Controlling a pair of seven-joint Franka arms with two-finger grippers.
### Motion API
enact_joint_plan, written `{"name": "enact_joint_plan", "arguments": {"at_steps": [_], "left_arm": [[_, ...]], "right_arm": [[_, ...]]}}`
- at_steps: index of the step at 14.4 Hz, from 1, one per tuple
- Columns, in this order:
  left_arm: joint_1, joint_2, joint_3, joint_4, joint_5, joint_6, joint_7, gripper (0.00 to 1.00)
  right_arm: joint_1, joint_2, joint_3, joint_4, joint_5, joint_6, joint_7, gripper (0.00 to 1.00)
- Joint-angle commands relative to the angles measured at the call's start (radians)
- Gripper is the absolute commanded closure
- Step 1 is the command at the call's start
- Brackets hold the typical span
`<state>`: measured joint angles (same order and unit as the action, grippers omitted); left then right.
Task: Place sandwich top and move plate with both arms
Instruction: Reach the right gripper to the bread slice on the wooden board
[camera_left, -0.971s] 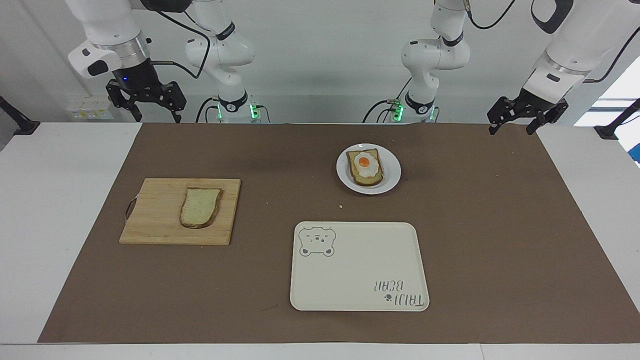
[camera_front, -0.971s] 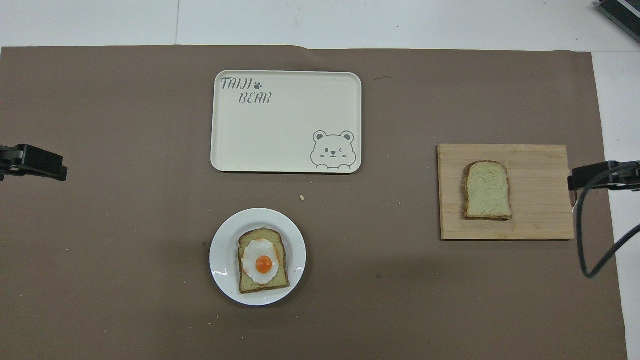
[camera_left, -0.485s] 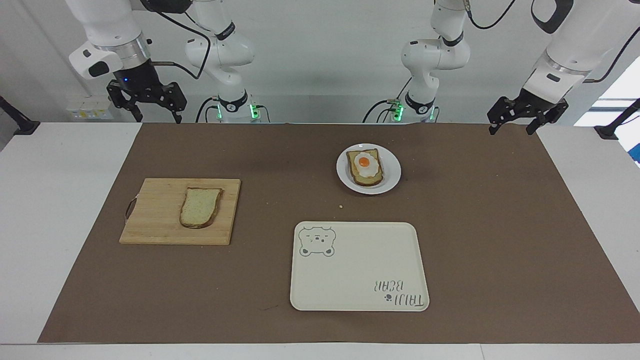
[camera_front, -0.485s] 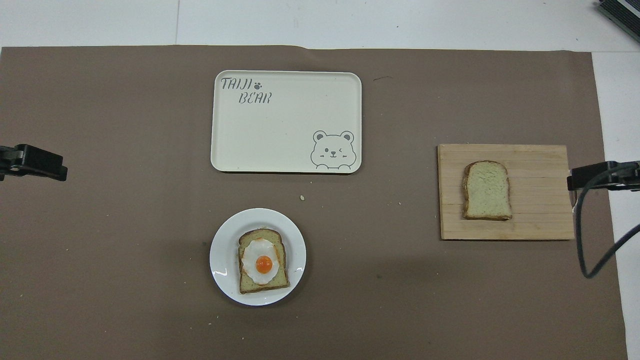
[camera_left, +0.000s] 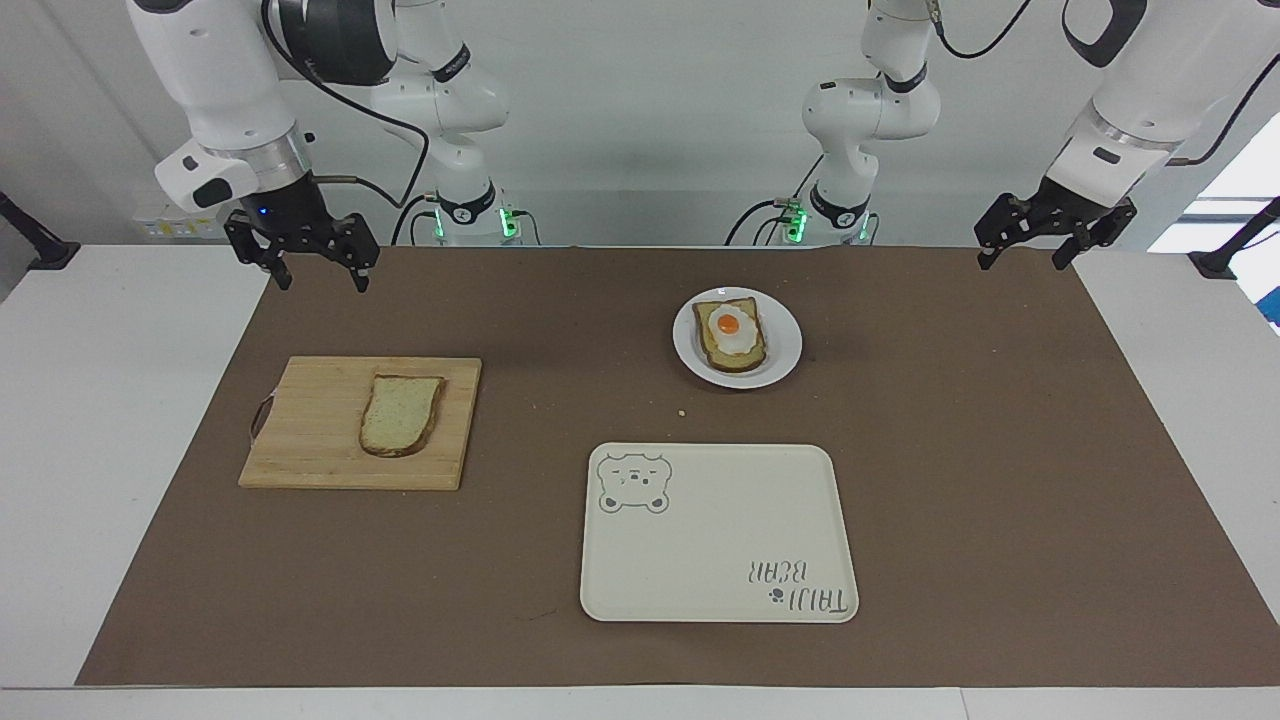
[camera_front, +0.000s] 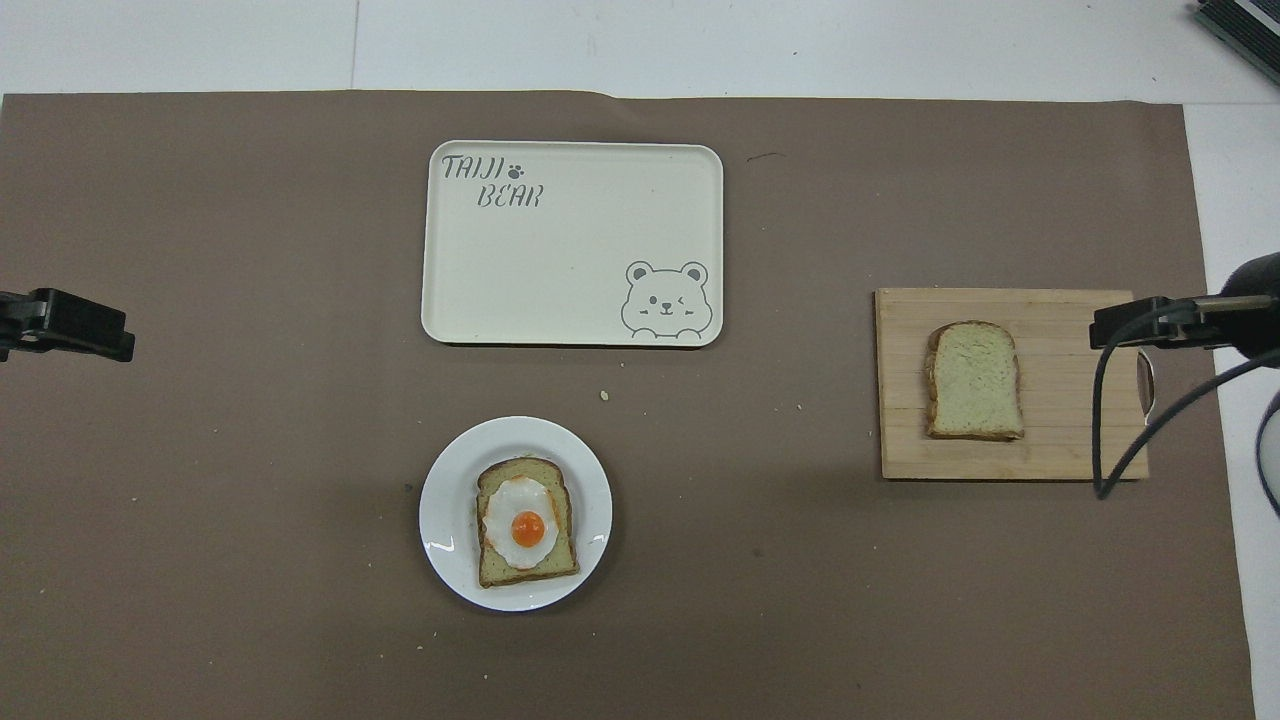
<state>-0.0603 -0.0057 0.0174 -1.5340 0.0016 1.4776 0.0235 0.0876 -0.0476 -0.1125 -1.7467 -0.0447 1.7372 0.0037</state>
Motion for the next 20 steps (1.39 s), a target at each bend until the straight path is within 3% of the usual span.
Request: {"name": "enact_joint_plan", "arguments": {"at_steps": [1, 10, 12, 15, 20], "left_arm": [[0.004, 0.001, 0.001, 0.008, 0.000, -0.016, 0.009, 0.00], [0.004, 0.001, 0.001, 0.008, 0.000, -0.016, 0.009, 0.00], [0.004, 0.001, 0.001, 0.008, 0.000, -0.016, 0.009, 0.00], [0.004, 0.001, 0.001, 0.008, 0.000, -0.016, 0.009, 0.00], [0.004, 0.001, 0.001, 0.008, 0.000, -0.016, 0.009, 0.00]], "right_arm": [[-0.034, 0.034, 0.005, -0.046, 0.011, 0.071, -0.053, 0.00], [-0.098, 0.115, 0.005, -0.241, 0.075, 0.327, -0.145, 0.00], [-0.118, 0.132, 0.005, -0.275, 0.153, 0.352, -0.168, 0.00], [-0.169, 0.173, 0.005, -0.307, 0.207, 0.430, -0.299, 0.00], [-0.181, 0.238, 0.005, -0.327, 0.290, 0.484, -0.356, 0.00]]}}
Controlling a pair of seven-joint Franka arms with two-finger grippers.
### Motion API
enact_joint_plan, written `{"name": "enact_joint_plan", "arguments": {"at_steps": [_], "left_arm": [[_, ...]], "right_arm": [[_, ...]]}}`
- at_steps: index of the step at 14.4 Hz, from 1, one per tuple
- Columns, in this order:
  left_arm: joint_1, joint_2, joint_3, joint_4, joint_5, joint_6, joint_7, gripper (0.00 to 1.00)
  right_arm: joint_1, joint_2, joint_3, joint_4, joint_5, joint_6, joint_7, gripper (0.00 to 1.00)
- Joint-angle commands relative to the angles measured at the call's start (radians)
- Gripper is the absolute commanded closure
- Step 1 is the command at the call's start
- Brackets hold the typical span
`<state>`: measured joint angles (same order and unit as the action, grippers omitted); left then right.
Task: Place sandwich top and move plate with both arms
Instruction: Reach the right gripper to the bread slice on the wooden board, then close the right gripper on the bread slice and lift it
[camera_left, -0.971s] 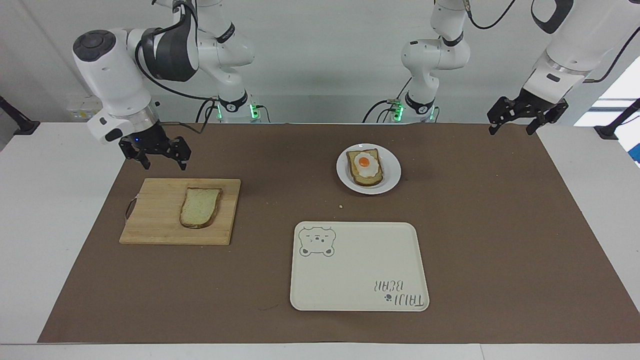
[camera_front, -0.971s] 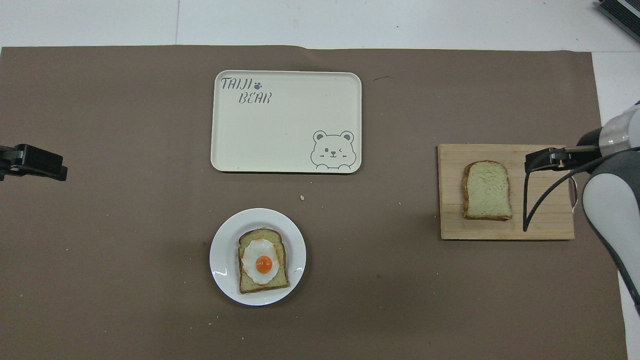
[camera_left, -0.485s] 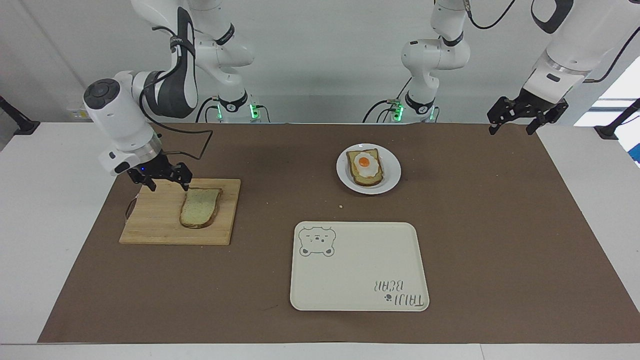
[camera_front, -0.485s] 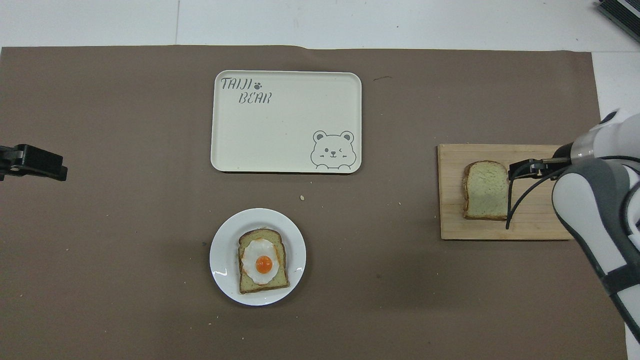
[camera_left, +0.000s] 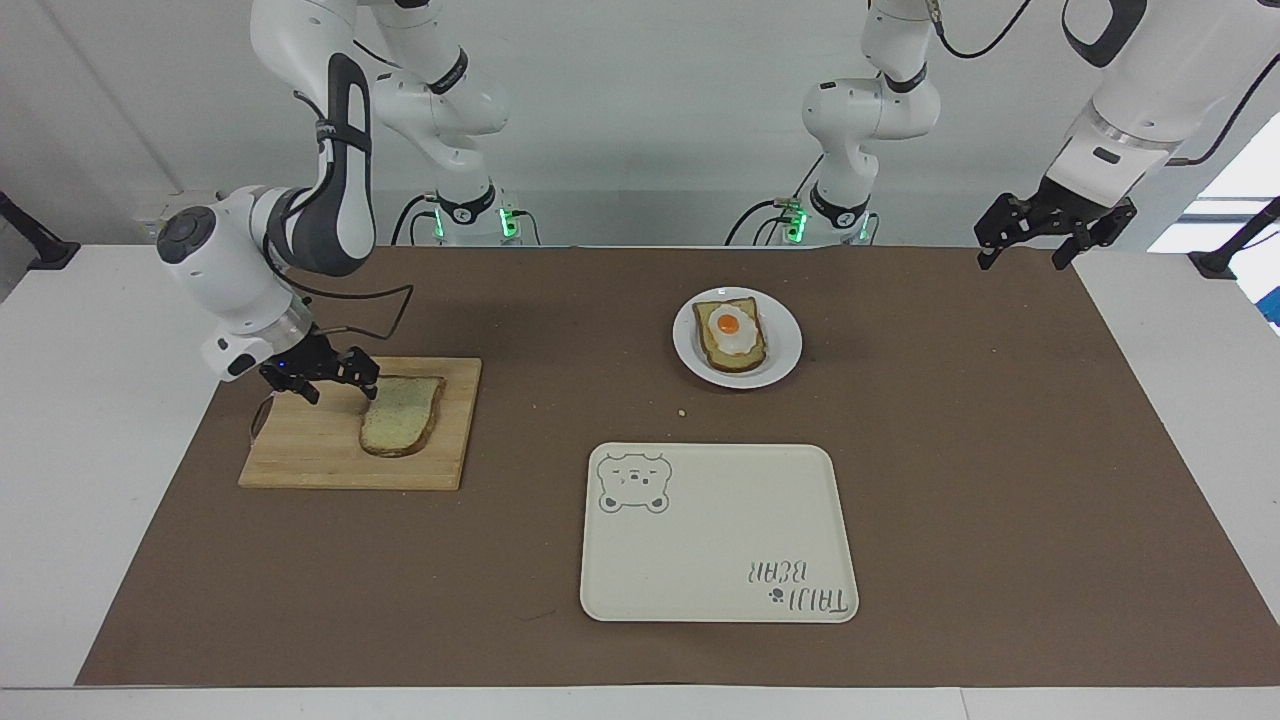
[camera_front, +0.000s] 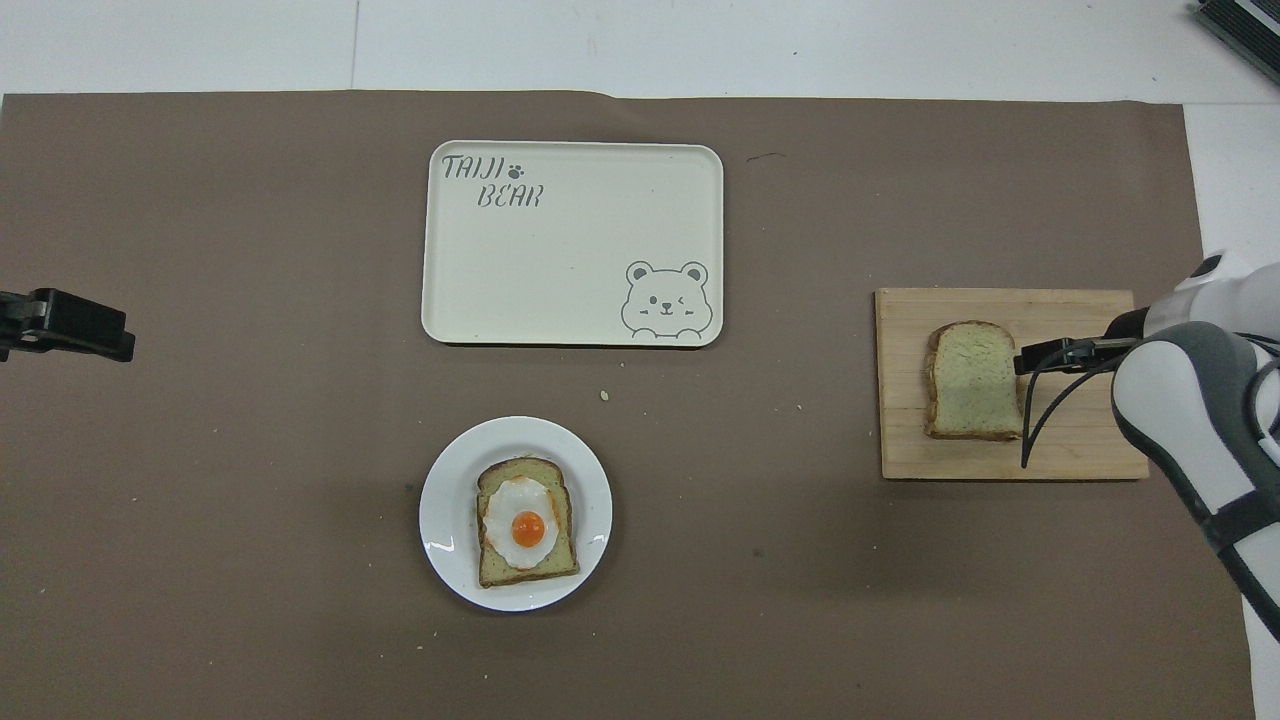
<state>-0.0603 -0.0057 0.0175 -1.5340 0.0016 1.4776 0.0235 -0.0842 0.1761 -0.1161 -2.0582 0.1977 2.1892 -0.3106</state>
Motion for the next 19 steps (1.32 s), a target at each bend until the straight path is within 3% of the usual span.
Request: {"name": "enact_joint_plan", "arguments": {"at_steps": [1, 8, 9, 10, 11, 12, 19], "left_arm": [[0.004, 0.001, 0.001, 0.008, 0.000, -0.016, 0.009, 0.00], [0.004, 0.001, 0.001, 0.008, 0.000, -0.016, 0.009, 0.00], [0.004, 0.001, 0.001, 0.008, 0.000, -0.016, 0.009, 0.00], [0.004, 0.001, 0.001, 0.008, 0.000, -0.016, 0.009, 0.00], [0.004, 0.001, 0.001, 0.008, 0.000, -0.016, 0.009, 0.00], [0.004, 0.001, 0.001, 0.008, 0.000, -0.016, 0.009, 0.00], [0.004, 0.001, 0.001, 0.008, 0.000, -0.016, 0.009, 0.00]], "right_arm": [[-0.009, 0.025, 0.009, -0.017, 0.064, 0.035, -0.060, 0.00], [-0.005, 0.045, 0.009, -0.051, 0.114, 0.077, -0.114, 0.00], [-0.002, 0.043, 0.009, -0.054, 0.114, 0.077, -0.113, 0.07], [0.001, 0.043, 0.009, -0.054, 0.114, 0.077, -0.114, 0.34], [0.001, 0.043, 0.009, -0.054, 0.114, 0.075, -0.110, 0.71], [0.004, 0.045, 0.007, -0.054, 0.114, 0.075, -0.104, 0.97], [0.006, 0.045, 0.007, -0.053, 0.112, 0.077, -0.093, 1.00]]}}
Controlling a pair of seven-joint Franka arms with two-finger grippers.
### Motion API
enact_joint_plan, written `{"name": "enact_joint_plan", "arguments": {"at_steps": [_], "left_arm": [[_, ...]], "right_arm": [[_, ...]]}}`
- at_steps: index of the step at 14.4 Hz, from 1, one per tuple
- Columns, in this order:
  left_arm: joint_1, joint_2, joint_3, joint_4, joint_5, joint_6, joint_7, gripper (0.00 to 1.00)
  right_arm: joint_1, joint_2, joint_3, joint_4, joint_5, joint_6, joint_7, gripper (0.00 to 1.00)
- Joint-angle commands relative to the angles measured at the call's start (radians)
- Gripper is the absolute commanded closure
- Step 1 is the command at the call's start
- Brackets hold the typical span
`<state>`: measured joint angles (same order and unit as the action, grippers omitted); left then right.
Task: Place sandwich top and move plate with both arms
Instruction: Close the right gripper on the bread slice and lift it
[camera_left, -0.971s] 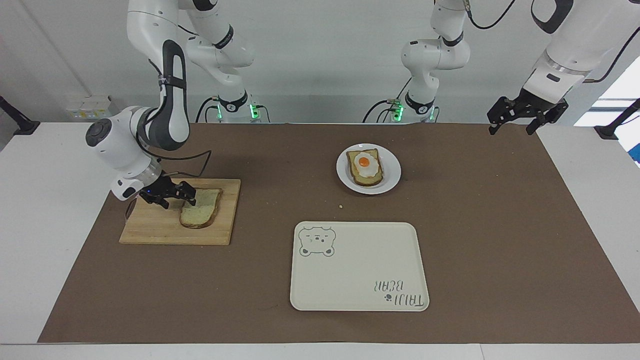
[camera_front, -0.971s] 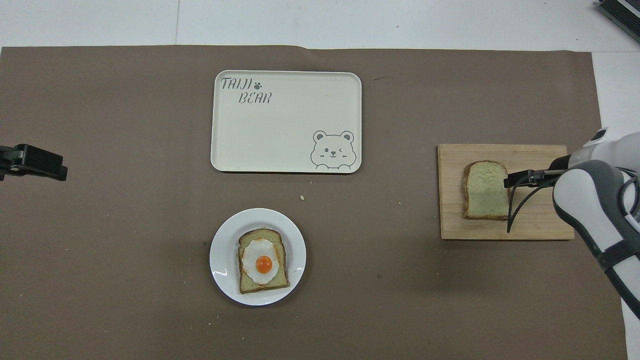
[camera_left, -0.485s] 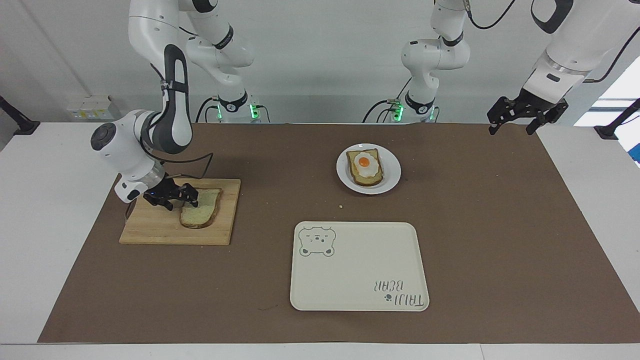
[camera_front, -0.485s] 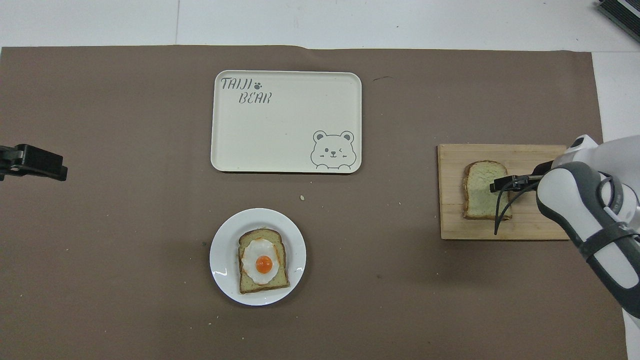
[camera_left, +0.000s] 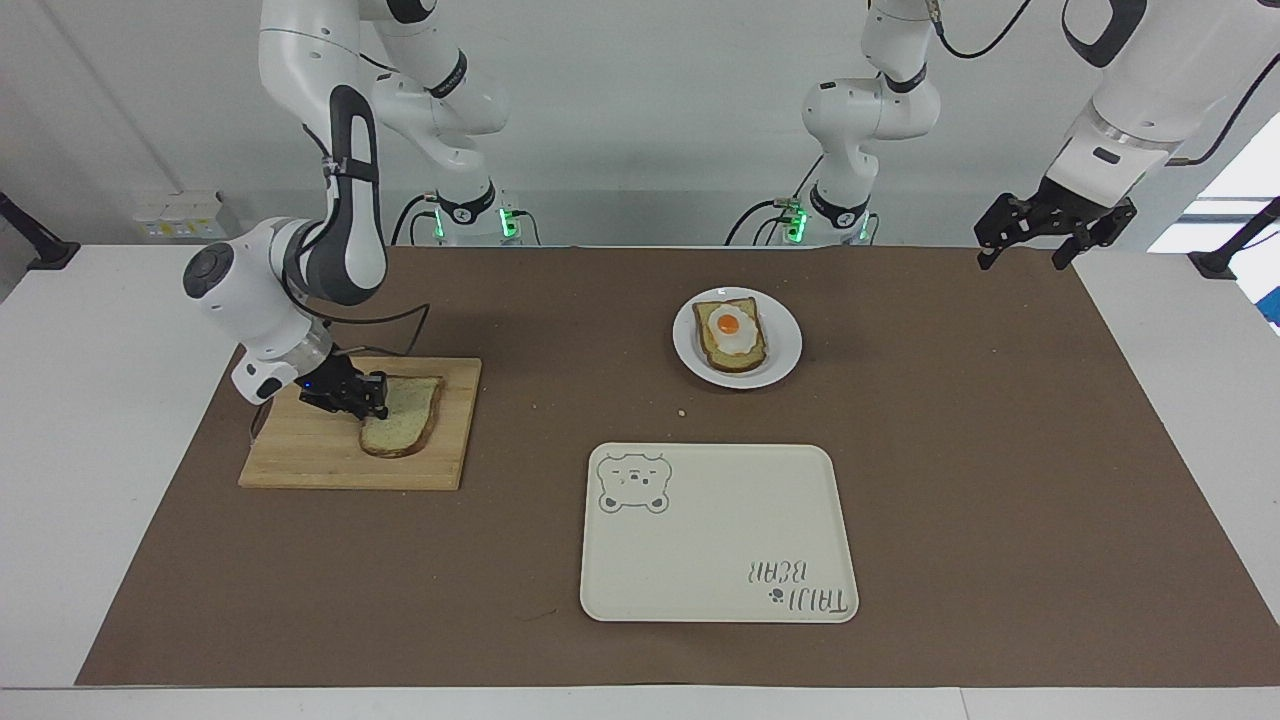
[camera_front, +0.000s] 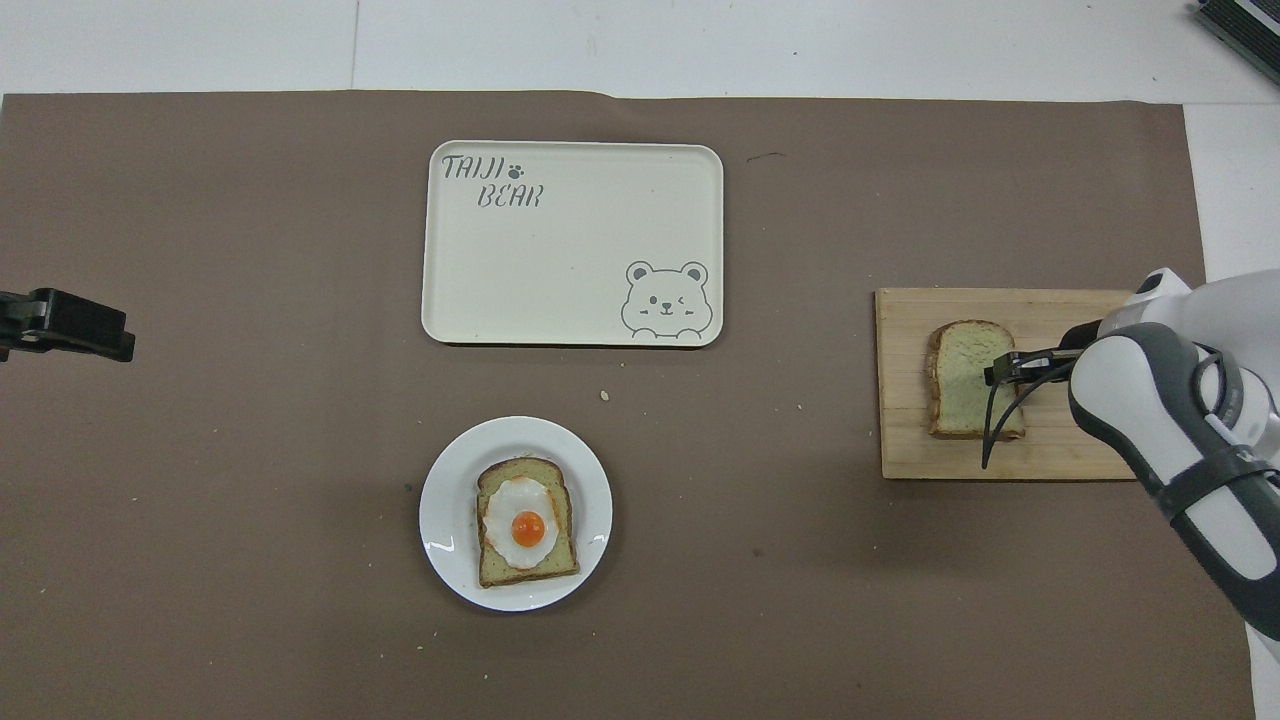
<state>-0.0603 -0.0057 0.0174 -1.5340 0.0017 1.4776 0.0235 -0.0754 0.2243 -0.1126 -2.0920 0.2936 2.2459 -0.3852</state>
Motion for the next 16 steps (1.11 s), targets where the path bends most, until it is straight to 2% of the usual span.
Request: {"name": "enact_joint_plan", "arguments": {"at_steps": [1, 7, 16], "left_arm": [[0.004, 0.001, 0.001, 0.008, 0.000, -0.016, 0.009, 0.00], [0.004, 0.001, 0.001, 0.008, 0.000, -0.016, 0.009, 0.00], [0.004, 0.001, 0.001, 0.008, 0.000, -0.016, 0.009, 0.00]], "right_arm": [[-0.003, -0.003, 0.004, -0.017, 0.016, 0.020, -0.018, 1.00], [-0.004, 0.001, 0.004, 0.015, 0.007, -0.003, -0.021, 1.00], [-0.001, -0.059, 0.007, 0.142, -0.004, -0.248, -0.035, 1.00]]}}
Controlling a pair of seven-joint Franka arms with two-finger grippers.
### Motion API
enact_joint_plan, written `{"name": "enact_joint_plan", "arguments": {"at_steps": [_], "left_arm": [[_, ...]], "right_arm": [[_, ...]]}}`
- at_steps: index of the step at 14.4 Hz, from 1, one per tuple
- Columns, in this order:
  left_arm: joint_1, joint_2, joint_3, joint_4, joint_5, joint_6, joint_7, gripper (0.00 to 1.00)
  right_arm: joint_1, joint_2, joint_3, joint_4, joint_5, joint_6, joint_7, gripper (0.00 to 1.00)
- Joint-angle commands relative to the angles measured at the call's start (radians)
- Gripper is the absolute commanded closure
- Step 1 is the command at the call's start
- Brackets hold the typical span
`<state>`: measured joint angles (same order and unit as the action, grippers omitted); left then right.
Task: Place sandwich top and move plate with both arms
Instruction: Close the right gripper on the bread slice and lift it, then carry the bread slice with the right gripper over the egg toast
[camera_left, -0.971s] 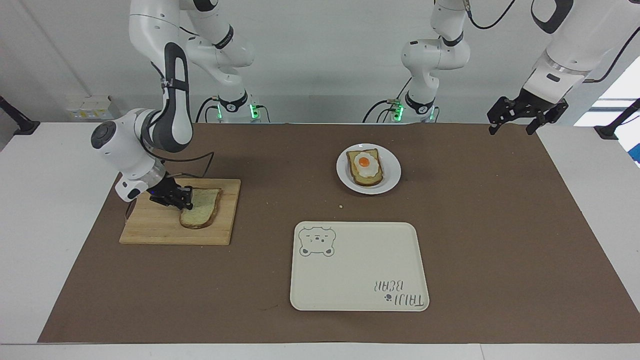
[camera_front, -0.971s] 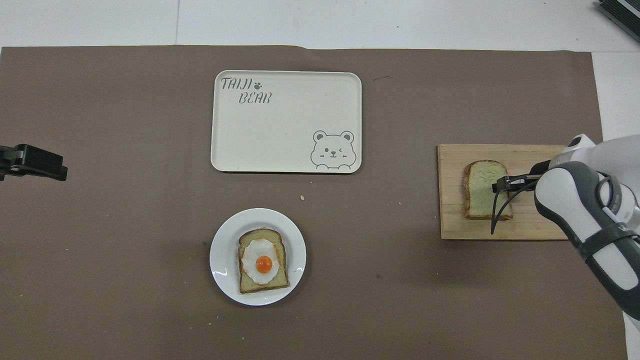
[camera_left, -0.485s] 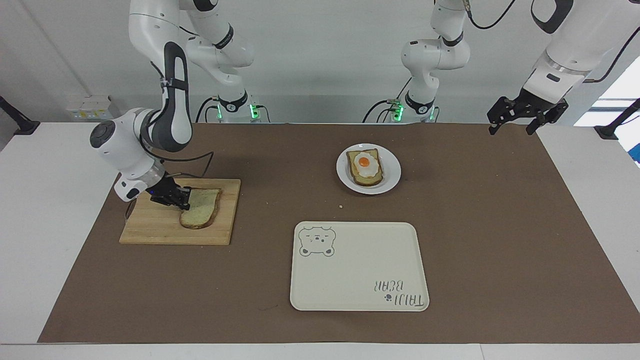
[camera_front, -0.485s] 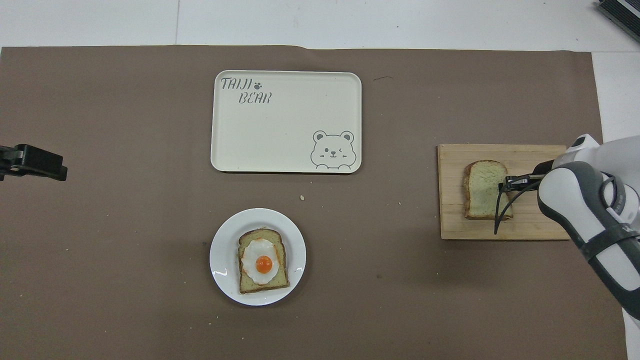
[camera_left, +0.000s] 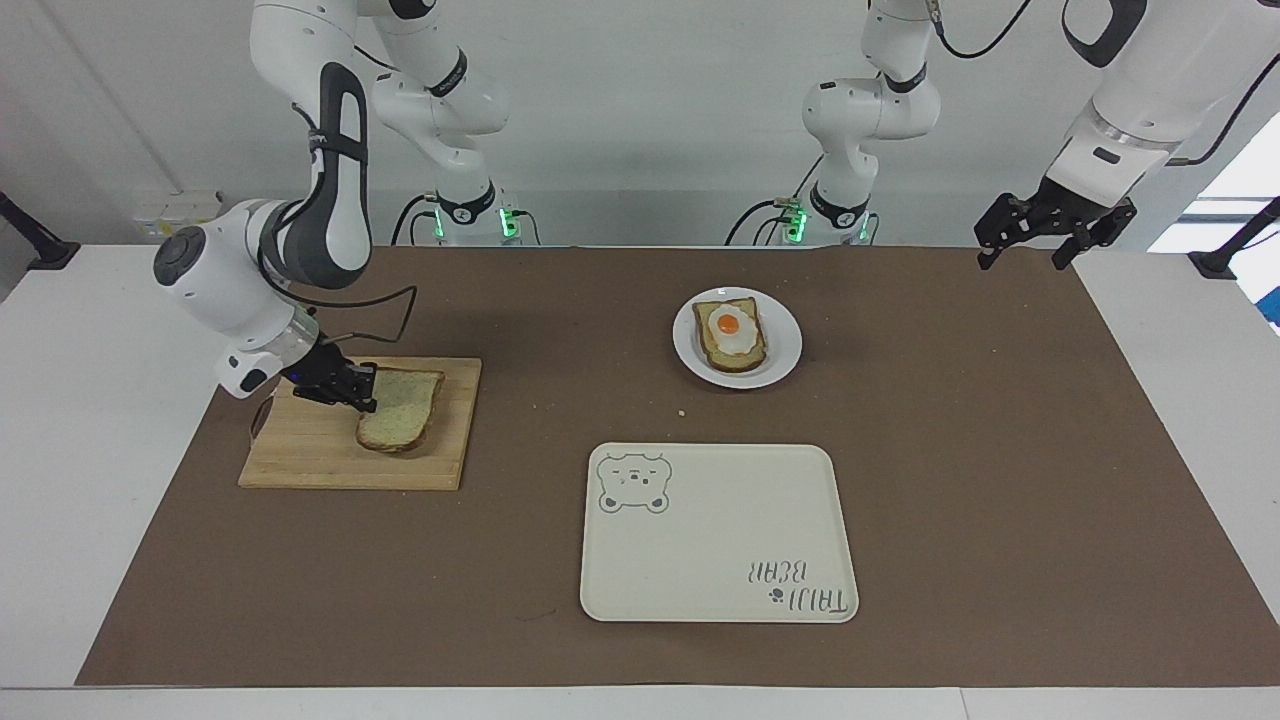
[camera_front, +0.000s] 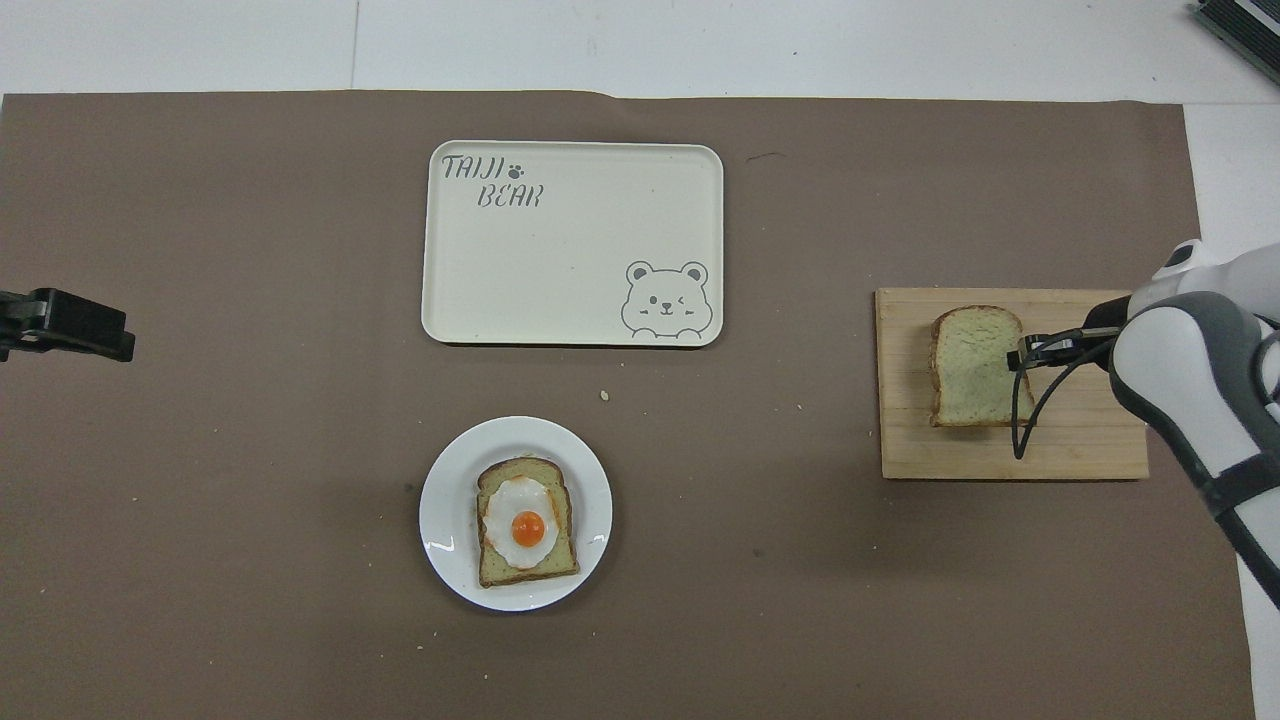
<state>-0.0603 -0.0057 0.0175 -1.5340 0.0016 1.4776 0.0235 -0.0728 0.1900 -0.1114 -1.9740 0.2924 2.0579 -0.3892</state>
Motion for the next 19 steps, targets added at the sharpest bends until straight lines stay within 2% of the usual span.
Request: {"name": "enact_joint_plan", "arguments": {"at_steps": [1, 4, 9, 19], "left_arm": [[0.004, 0.001, 0.001, 0.008, 0.000, -0.016, 0.009, 0.00], [0.004, 0.001, 0.001, 0.008, 0.000, -0.016, 0.009, 0.00], [0.004, 0.001, 0.001, 0.008, 0.000, -0.016, 0.009, 0.00], [0.002, 0.001, 0.001, 0.008, 0.000, -0.014, 0.009, 0.00]], "right_arm": [[-0.004, -0.030, 0.010, 0.038, -0.001, -0.093, -0.030, 1.00], [0.022, -0.038, 0.012, 0.078, 0.005, -0.179, -0.020, 1.00], [0.122, -0.049, 0.013, 0.078, 0.017, -0.196, 0.016, 1.00], [0.465, -0.061, 0.022, 0.075, 0.022, -0.104, 0.438, 1.00]]}}
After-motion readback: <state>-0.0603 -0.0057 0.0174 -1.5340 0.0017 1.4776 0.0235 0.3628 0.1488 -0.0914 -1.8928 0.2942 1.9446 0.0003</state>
